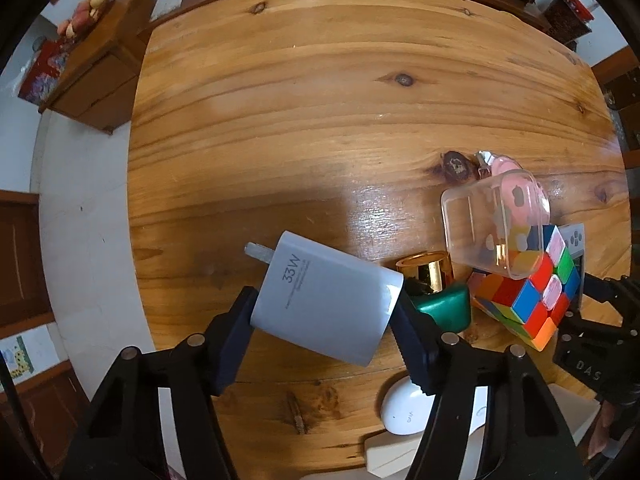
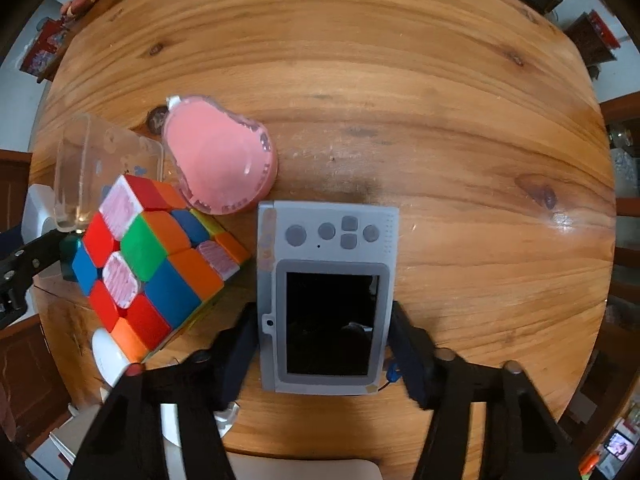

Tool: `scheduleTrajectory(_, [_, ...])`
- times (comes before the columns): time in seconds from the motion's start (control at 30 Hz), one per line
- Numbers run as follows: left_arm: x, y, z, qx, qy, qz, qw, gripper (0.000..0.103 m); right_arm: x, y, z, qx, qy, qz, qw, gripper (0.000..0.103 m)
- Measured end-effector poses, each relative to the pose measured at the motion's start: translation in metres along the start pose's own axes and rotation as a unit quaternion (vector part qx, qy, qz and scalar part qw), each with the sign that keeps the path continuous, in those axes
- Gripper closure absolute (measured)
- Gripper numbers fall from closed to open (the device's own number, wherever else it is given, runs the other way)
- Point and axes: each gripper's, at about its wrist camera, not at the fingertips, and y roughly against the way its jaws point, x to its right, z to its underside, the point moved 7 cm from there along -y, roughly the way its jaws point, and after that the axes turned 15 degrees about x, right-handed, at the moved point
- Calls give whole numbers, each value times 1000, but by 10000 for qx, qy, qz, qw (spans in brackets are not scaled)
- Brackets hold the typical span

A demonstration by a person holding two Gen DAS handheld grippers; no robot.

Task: Organize rigid objects
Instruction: 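Grasp the white charger with the left tool while the right grasps the game device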

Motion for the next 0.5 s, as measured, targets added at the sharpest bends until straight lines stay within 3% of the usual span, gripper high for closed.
scheduleTrajectory(0.2, [-1, 3, 2, 119, 3, -57, 9999, 35, 3, 1, 2, 45, -217, -189, 9996, 46])
scheduleTrajectory(0.5, [-2, 35, 7, 289, 116, 199, 9993, 38, 14, 21, 6, 151, -635, -698, 9954, 46])
